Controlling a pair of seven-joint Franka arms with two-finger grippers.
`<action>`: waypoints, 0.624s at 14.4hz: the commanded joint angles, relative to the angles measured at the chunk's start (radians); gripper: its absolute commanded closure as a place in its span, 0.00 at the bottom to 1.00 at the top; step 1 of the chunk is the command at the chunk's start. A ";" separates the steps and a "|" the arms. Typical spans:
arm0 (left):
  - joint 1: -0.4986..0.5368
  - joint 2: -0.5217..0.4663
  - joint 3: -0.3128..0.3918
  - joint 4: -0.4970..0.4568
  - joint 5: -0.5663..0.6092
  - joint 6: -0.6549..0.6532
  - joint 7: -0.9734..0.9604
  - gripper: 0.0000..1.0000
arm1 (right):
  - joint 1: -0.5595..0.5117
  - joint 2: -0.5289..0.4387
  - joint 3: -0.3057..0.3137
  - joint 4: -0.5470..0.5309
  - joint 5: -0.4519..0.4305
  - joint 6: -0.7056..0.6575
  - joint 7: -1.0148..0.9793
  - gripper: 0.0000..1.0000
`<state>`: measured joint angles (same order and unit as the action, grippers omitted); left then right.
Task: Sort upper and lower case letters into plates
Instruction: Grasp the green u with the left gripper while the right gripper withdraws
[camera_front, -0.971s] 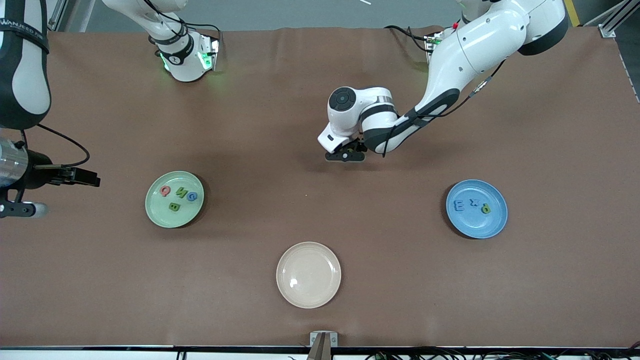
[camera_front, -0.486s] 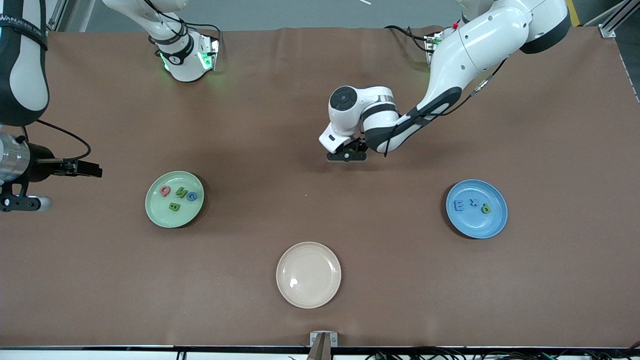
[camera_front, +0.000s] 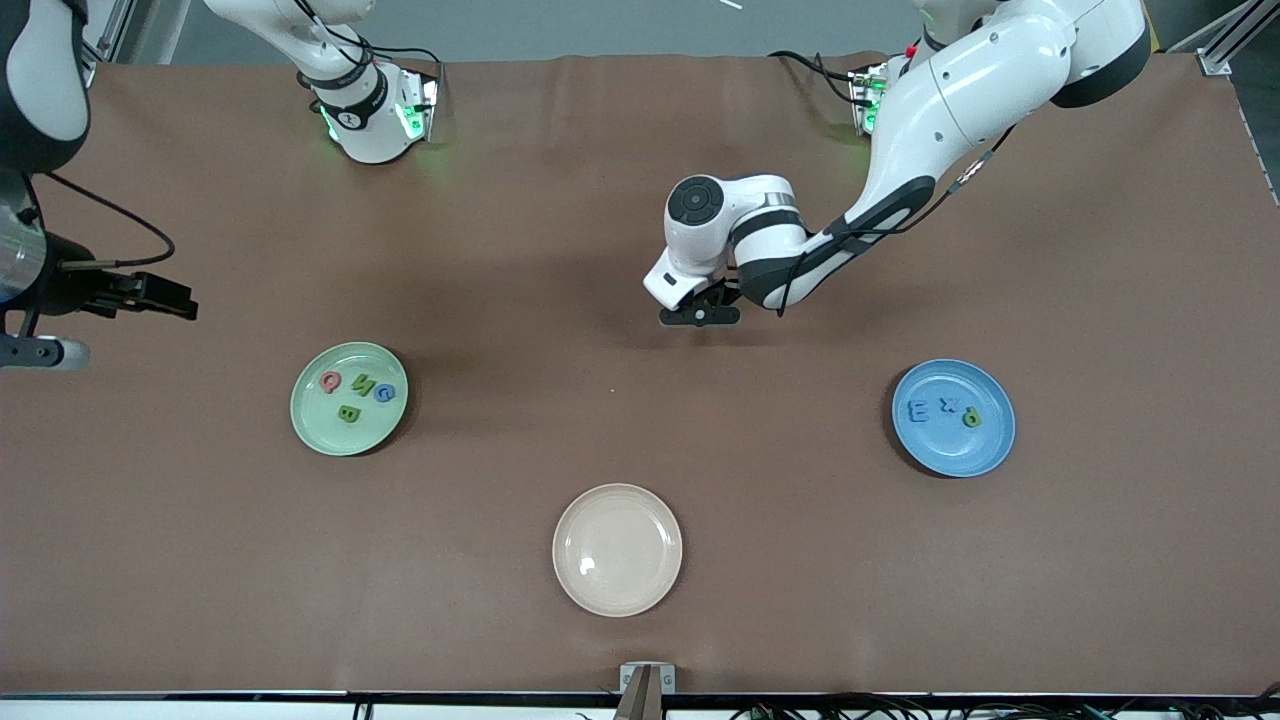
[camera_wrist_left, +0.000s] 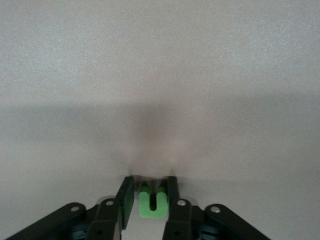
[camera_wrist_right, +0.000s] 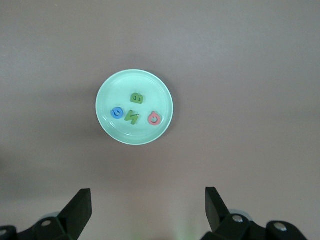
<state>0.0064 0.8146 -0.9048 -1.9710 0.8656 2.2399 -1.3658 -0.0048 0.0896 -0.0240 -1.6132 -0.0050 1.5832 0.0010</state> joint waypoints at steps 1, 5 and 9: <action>0.009 -0.019 -0.006 -0.019 -0.010 0.000 -0.010 0.69 | 0.012 -0.116 0.001 -0.146 -0.004 0.080 0.019 0.00; 0.007 -0.019 -0.006 -0.019 -0.010 0.000 -0.012 0.74 | 0.005 -0.171 0.001 -0.149 -0.004 0.043 0.017 0.00; 0.007 -0.019 -0.006 -0.019 -0.010 0.000 -0.012 0.82 | -0.006 -0.189 -0.001 -0.152 -0.004 0.032 0.017 0.00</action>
<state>0.0066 0.8146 -0.9060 -1.9713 0.8655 2.2398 -1.3658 0.0029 -0.0657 -0.0268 -1.7253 -0.0050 1.6105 0.0065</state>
